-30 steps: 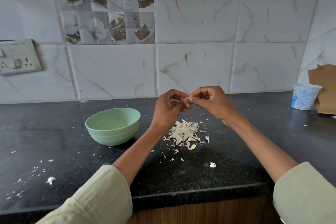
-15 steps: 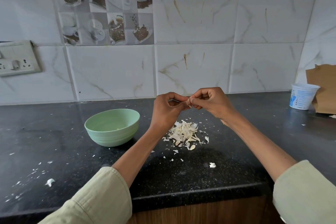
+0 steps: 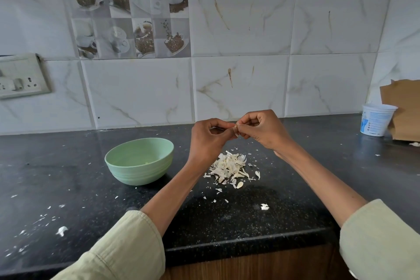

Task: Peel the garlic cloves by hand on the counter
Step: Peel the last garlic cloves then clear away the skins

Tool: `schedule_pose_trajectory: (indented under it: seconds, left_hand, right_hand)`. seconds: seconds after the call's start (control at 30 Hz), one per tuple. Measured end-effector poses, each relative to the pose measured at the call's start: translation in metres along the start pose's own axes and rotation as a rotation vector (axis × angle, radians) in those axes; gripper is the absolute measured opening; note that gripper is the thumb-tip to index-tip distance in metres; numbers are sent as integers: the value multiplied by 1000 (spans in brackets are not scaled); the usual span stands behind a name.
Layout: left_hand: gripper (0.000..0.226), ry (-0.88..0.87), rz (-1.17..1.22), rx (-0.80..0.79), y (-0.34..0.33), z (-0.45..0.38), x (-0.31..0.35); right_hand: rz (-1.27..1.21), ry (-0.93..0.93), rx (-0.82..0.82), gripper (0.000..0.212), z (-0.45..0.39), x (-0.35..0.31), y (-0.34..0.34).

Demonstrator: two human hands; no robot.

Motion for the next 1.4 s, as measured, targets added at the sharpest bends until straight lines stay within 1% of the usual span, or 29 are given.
schedule_pose_trajectory:
  seconds: [0.17,0.37,0.63,0.83,1.1,1.2,1.3,1.4]
  left_hand:
    - [17,44,60,-16,0,-3,-2]
    - [18,86,120,-71,-2,-5,-6]
    - [18,108,167,-118,-2,-8,-11]
    - [17,131,233,-133,-3,-9,-15]
    - [21,180,339,-106,-4,-10,-16]
    - [23,191,341,-100,-4,-11,-17]
    - [19,197,320,-44,0,-13,-18]
    - [18,197,281,-5,4,-16,-20]
  right_hand:
    - [-23,-9,-3,4,0,-2,1]
    - [-2,-25,-27,3,0,-2,2]
    - [12,-42,-82,8,0,-1,-2]
    - [-51,-42,-111,10,-1,-1,-6]
    - [-115,-65,-90,14,-1,1,-9]
    - [-130,-82,-99,17,-1,1,-10]
    - [-165,-105,-135,28,1,0,-13]
    - [-71,-82,-199,33,4,-2,-18]
Point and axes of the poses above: each hand's wrist, its own z-axis away from the middle knuckle, its own y-axis out of the back of the hand, x = y × z, the point moved 5 cm from there along -z, towards the middle knuckle, and after that the axes turned 13 degrees about y, right-handed, at the moved point
